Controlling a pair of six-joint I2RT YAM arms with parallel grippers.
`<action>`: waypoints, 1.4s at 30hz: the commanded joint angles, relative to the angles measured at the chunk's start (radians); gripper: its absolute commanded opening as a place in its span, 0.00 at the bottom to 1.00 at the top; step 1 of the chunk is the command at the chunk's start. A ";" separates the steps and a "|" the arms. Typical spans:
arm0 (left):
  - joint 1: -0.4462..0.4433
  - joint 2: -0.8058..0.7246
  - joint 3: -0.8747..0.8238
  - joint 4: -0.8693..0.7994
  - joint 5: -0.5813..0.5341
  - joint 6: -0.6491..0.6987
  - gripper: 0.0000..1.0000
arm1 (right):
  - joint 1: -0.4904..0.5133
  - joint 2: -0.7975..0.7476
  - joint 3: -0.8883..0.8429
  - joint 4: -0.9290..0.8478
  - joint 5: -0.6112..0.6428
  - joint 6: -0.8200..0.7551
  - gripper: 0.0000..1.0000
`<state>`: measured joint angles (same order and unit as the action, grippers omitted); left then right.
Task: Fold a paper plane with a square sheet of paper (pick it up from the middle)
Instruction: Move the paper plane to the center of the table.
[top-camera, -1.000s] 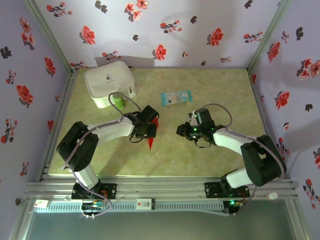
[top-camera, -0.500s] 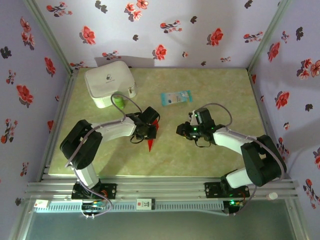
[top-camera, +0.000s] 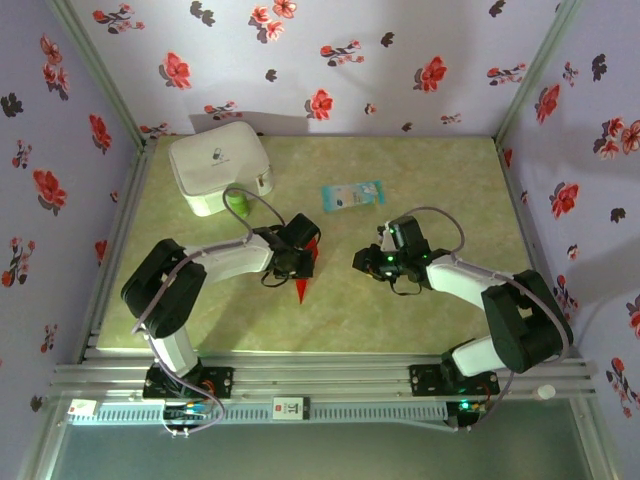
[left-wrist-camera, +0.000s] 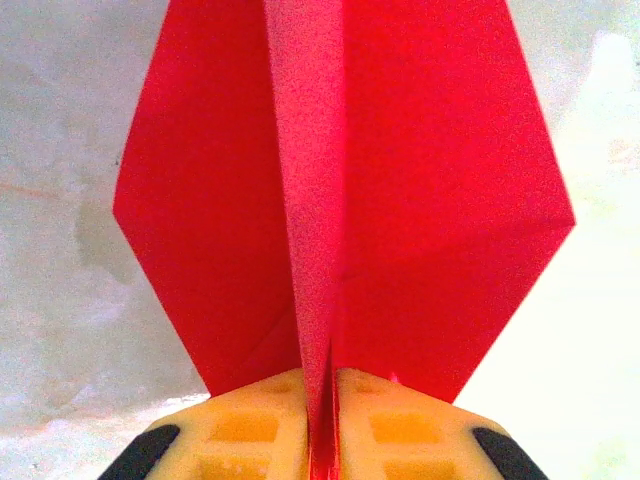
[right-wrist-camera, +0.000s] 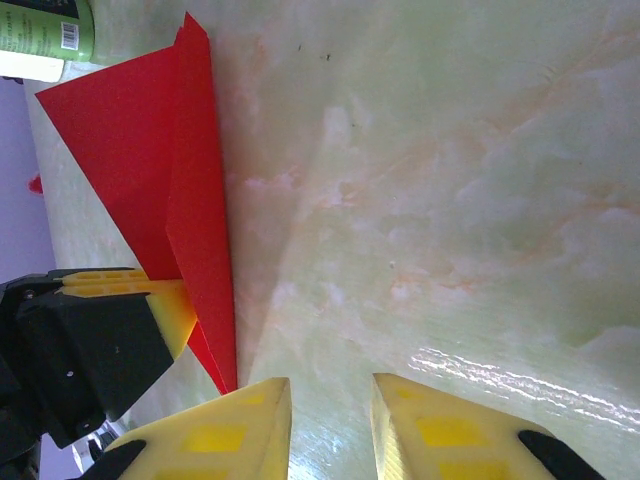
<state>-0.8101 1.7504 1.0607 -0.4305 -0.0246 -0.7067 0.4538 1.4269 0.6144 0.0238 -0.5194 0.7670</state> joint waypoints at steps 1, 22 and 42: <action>-0.013 0.024 0.012 -0.009 0.006 0.016 0.14 | 0.005 0.009 0.024 -0.026 0.017 -0.023 0.27; -0.072 0.140 0.141 -0.175 -0.132 0.030 0.17 | 0.006 0.003 0.020 -0.051 0.047 -0.047 0.27; -0.126 0.287 0.308 -0.287 -0.188 -0.069 0.26 | -0.064 -0.051 -0.025 -0.075 0.043 -0.085 0.28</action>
<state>-0.9257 1.9896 1.3529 -0.6971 -0.2138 -0.7296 0.3992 1.3983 0.6044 -0.0284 -0.4706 0.7067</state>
